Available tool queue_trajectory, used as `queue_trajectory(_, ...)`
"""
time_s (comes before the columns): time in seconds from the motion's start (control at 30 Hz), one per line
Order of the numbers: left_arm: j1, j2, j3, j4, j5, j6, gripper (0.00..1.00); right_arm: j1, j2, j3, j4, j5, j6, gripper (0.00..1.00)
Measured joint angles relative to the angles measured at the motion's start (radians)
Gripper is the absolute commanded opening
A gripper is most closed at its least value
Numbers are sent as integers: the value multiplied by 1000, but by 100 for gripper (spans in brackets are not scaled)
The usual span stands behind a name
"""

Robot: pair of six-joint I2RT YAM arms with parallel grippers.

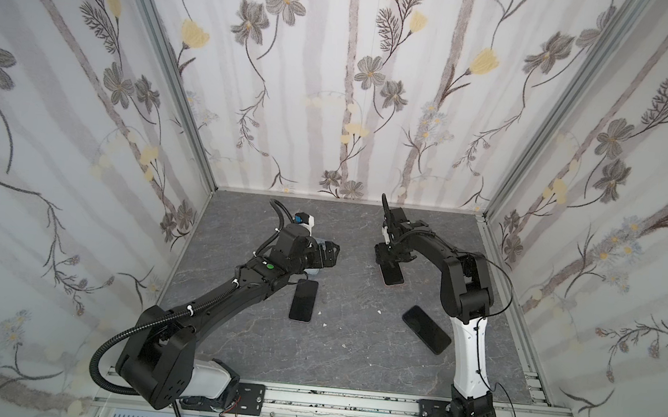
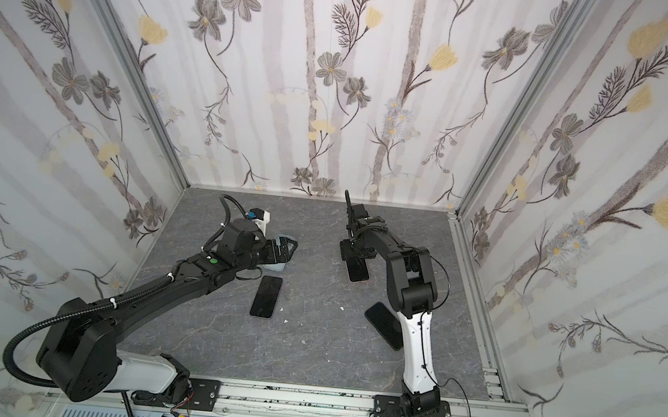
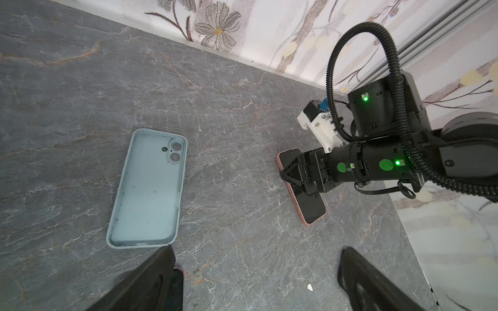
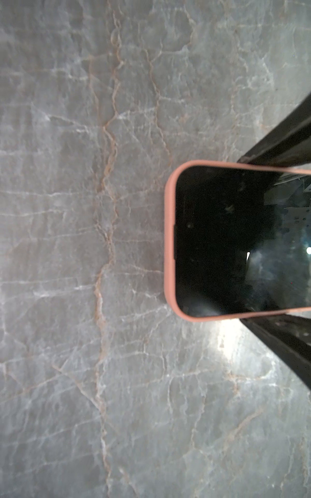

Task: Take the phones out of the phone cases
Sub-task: 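Grasp the pink-cased phone with the right gripper and lift it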

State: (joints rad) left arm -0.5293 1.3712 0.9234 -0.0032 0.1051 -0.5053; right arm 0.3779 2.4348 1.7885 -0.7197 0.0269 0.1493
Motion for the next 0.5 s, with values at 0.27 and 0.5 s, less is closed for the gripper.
queue_trajectory(0.27,-38,61,-2,45,25,-19,100,0,-69,-89,21,12,96,62)
queue_trajectory(0.5,-106,165,-12,146,88,-51,98,-12,-212,-240,73,-62,197,62)
